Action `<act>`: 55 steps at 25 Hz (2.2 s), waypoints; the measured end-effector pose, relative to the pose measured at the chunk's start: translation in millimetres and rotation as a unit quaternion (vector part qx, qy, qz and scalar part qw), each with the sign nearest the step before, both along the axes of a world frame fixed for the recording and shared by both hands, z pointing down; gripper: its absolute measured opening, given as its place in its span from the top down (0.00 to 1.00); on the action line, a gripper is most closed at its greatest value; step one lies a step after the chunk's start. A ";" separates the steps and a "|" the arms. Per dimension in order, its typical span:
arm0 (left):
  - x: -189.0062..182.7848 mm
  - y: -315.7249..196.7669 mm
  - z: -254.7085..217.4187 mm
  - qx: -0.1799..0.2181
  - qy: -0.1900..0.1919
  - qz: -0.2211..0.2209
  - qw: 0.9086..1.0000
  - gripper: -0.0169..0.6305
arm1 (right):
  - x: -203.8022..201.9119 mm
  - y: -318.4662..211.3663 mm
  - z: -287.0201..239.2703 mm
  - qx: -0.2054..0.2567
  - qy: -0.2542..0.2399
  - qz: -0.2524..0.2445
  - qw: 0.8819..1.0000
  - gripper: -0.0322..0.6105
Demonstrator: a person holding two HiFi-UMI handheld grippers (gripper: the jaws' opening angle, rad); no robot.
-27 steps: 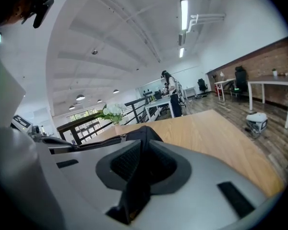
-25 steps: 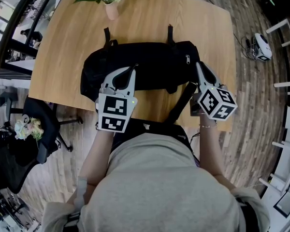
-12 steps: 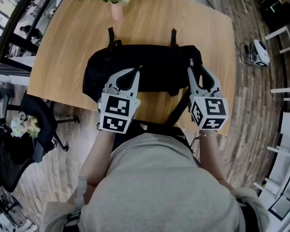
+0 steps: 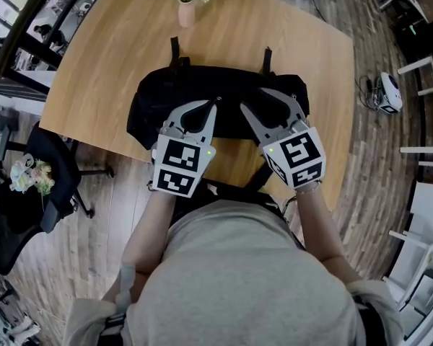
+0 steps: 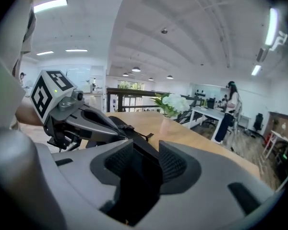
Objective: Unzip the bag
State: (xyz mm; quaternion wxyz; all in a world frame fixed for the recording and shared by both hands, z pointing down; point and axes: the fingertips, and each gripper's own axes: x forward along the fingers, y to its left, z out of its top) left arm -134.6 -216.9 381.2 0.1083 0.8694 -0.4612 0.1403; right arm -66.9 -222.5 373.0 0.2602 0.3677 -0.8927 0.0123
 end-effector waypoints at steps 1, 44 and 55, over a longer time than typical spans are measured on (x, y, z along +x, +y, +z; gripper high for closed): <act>-0.1 -0.1 -0.7 0.001 0.001 0.000 1.000 0.94 | -8.1 0.5 0.8 0.000 0.011 -0.020 1.000 0.69; -18.4 8.4 1.3 0.003 0.027 -0.034 0.999 0.94 | -51.9 6.9 44.7 -0.021 0.159 -0.129 0.979 0.90; -62.0 7.0 8.4 -0.006 0.022 -0.065 0.998 0.94 | -48.5 -1.4 45.3 -0.025 0.152 -0.101 0.983 0.90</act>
